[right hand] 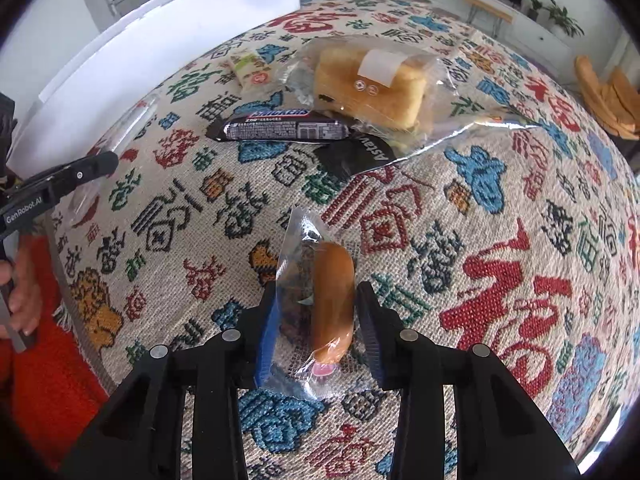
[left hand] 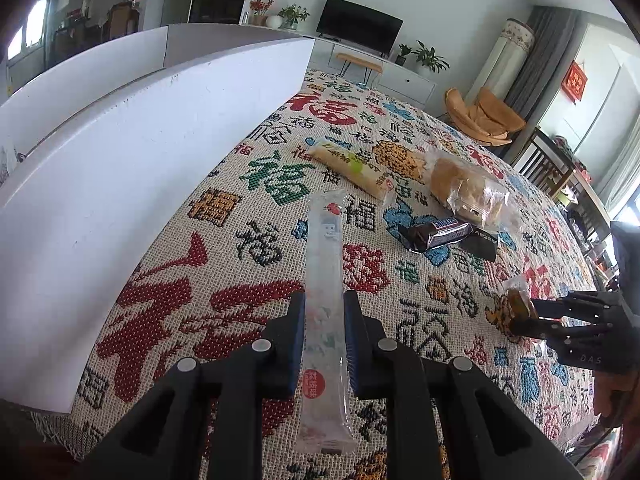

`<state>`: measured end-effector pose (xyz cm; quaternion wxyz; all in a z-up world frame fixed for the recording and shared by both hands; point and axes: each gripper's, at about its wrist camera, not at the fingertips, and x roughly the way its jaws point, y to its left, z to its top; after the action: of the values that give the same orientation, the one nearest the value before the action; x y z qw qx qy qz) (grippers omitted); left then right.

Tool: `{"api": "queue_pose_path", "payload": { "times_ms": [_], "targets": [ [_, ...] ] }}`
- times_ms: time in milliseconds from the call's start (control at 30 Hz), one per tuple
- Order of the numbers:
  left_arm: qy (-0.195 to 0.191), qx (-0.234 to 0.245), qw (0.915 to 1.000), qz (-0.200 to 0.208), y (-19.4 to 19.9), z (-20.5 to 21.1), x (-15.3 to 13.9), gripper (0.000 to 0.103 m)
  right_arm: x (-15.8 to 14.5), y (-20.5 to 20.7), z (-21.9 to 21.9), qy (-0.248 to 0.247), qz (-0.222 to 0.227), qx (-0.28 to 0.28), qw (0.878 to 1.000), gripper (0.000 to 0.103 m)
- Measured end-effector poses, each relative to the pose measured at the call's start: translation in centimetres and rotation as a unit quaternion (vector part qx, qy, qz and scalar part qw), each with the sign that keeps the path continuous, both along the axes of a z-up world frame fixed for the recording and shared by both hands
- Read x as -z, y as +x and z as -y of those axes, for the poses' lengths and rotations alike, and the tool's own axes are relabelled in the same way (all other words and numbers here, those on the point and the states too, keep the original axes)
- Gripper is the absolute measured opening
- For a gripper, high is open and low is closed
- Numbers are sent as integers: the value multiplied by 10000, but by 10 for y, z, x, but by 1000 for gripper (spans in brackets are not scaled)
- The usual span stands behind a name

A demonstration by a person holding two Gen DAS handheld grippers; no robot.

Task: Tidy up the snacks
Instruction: 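Carry both snacks over the white box and open both tools to drop them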

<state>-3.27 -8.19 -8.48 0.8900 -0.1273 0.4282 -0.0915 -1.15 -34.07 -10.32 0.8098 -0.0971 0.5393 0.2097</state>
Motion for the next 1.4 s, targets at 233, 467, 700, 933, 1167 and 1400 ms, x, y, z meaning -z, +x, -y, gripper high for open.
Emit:
{"api": "queue_pose_path", "payload": {
  "times_ms": [233, 467, 700, 933, 1167, 1400],
  "targets": [
    [-322, -136, 9992, 201, -10, -12, -14, 18, -25, 0, 17, 929, 14, 451, 9946, 39],
    [-979, -351, 9935, 459, -18, -39, -65, 18, -84, 26, -22, 2091, 252, 306, 9771, 39],
    [-666, -1212, 9879, 699, -10, -127, -119, 18, -155, 61, -150, 2869, 481, -604, 9548, 39],
    [73, -2119, 9768, 290, 7, -218, -106, 19, -150, 68, -283, 3197, -47, -1214, 9397, 50],
    [-23, -2612, 9640, 490, -19, -226, -92, 98, -117, 41, -292, 2580, 172, -1268, 9576, 71],
    [-84, -1531, 9854, 744, -36, -133, -97, 98, -93, 2, -185, 1450, 1473, -892, 9743, 75]
  ]
}}
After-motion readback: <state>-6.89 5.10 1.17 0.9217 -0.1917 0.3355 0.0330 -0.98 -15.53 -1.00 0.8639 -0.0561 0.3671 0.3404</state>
